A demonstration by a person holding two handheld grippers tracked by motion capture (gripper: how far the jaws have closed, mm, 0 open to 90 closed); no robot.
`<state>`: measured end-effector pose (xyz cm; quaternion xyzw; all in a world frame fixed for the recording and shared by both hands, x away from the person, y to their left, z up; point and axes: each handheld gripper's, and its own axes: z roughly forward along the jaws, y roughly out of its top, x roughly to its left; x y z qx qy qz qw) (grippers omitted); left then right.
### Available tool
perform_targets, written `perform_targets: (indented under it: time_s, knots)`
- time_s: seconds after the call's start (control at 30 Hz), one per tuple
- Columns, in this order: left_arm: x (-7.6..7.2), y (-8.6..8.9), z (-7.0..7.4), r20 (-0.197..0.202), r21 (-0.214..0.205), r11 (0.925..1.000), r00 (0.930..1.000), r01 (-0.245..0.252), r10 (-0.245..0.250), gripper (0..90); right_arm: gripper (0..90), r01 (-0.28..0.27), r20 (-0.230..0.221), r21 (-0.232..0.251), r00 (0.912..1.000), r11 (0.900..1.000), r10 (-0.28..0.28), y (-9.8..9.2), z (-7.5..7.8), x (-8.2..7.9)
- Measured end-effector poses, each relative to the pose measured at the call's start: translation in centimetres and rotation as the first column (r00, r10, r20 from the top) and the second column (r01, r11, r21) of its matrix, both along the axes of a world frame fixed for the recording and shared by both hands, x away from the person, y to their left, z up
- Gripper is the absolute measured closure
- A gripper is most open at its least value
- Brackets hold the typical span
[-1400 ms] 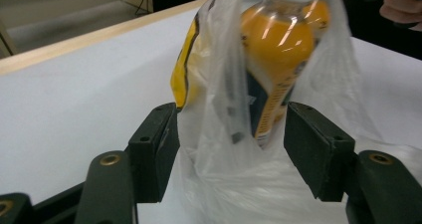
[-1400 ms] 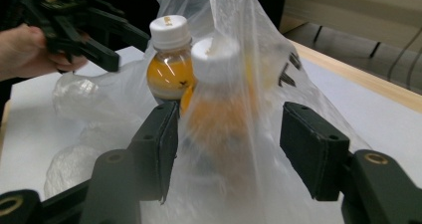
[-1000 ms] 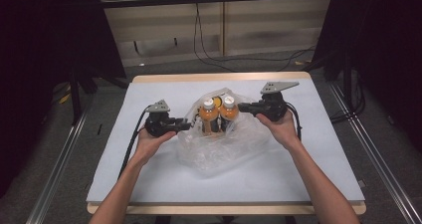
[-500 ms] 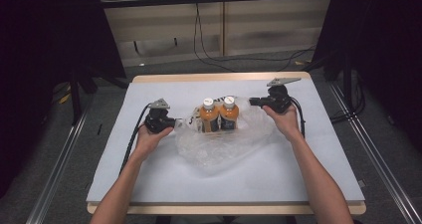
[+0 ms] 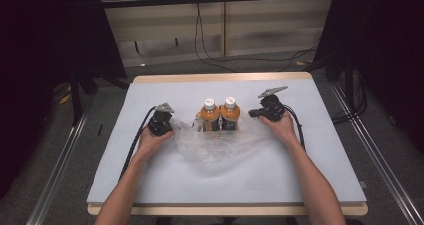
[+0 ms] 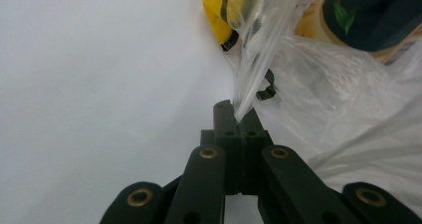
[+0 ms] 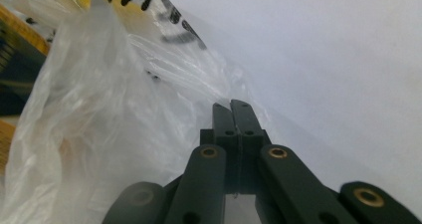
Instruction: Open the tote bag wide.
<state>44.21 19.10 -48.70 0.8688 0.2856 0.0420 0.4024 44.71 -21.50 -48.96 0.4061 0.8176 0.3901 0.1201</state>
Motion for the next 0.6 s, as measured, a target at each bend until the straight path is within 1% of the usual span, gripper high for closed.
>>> perform_targets:
  time_s: [0.07,0.1,0.13,0.17,0.2,0.23,0.27,0.3,0.33,0.37,0.4,0.43,0.5,0.53,0.57,0.6]
  knots:
    - [-0.1,0.0,0.0,0.001,0.000,1.0000,1.0000,-0.002,0.002,90.0,90.0,0.007,-0.002,0.013,1.0000,0.9999,-0.007,-0.2,-0.3,-0.2]
    - [-0.2,-0.1,0.0,0.000,0.001,1.0000,1.0000,-0.005,0.005,90.0,90.0,0.007,0.004,0.019,1.0000,0.9998,-0.007,-0.2,-0.4,-0.3]
    - [-0.2,-0.1,0.1,-0.006,0.006,1.0000,1.0000,-0.008,0.008,89.6,90.0,0.009,0.011,0.015,0.9999,0.9999,-0.009,-0.2,-0.4,-0.4]
    - [-0.2,0.0,0.1,-0.010,-0.002,1.0000,0.9999,-0.007,0.007,88.7,90.0,0.002,0.011,0.014,0.9999,0.9999,-0.003,-0.2,-0.3,-0.5]
    - [-0.3,0.0,0.1,-0.009,-0.005,0.9998,0.9998,-0.017,0.017,84.9,90.0,0.007,0.012,0.012,0.9999,0.9999,-0.007,-0.2,-0.3,-0.7]
    - [-0.3,0.1,0.2,0.000,-0.009,0.9995,0.9996,-0.029,0.029,80.2,88.5,0.006,0.007,0.022,1.0000,0.9998,-0.006,-0.3,-0.2,-0.7]
    - [-0.3,0.3,0.3,-0.001,-0.021,0.9992,0.9995,-0.033,0.033,78.0,84.4,0.005,-0.002,0.038,1.0000,0.9993,-0.005,-0.5,-0.1,-0.8]
    - [-0.3,0.5,0.4,0.000,-0.039,0.9982,0.9990,-0.045,0.045,73.5,80.5,0.003,-0.001,0.059,1.0000,0.9982,-0.003,-0.8,0.1,-0.8]
    - [-0.3,0.7,0.7,-0.002,-0.051,0.9972,0.9985,-0.054,0.054,69.5,79.4,0.008,0.006,0.066,0.9999,0.9978,-0.008,-1.0,0.4,-1.0]
    - [-0.3,1.0,0.9,0.004,-0.065,0.9962,0.9983,-0.057,0.058,67.9,75.9,0.006,0.014,0.079,0.9999,0.9969,-0.007,-1.1,0.8,-1.2]
    - [-0.4,1.5,1.4,0.007,-0.091,0.9939,0.9980,-0.062,0.063,65.0,70.4,0.003,0.026,0.084,0.9996,0.9964,-0.006,-1.3,1.2,-1.4]
    - [-0.4,1.7,1.7,0.017,-0.093,0.9934,0.9974,-0.068,0.070,61.5,67.4,0.006,0.044,0.085,0.9990,0.9964,-0.010,-1.3,1.8,-1.6]
    - [-0.7,2.3,2.6,0.035,-0.122,0.9899,0.9965,-0.071,0.076,59.6,66.1,-0.003,0.069,0.092,0.9976,0.9958,-0.004,-1.4,2.6,-2.0]
    - [-0.8,2.6,3.0,0.041,-0.135,0.9882,0.9960,-0.073,0.079,57.3,63.3,-0.005,0.080,0.106,0.9968,0.9944,-0.003,-1.5,3.1,-2.2]
    - [-1.0,2.9,3.5,0.053,-0.140,0.9869,0.9946,-0.081,0.089,53.8,61.7,-0.005,0.092,0.115,0.9957,0.9933,-0.006,-1.5,3.6,-2.4]
    - [-1.3,3.2,4.2,0.067,-0.143,0.9866,0.9938,-0.078,0.089,53.3,61.6,-0.008,0.106,0.126,0.9943,0.9920,-0.005,-1.6,4.1,-2.6]
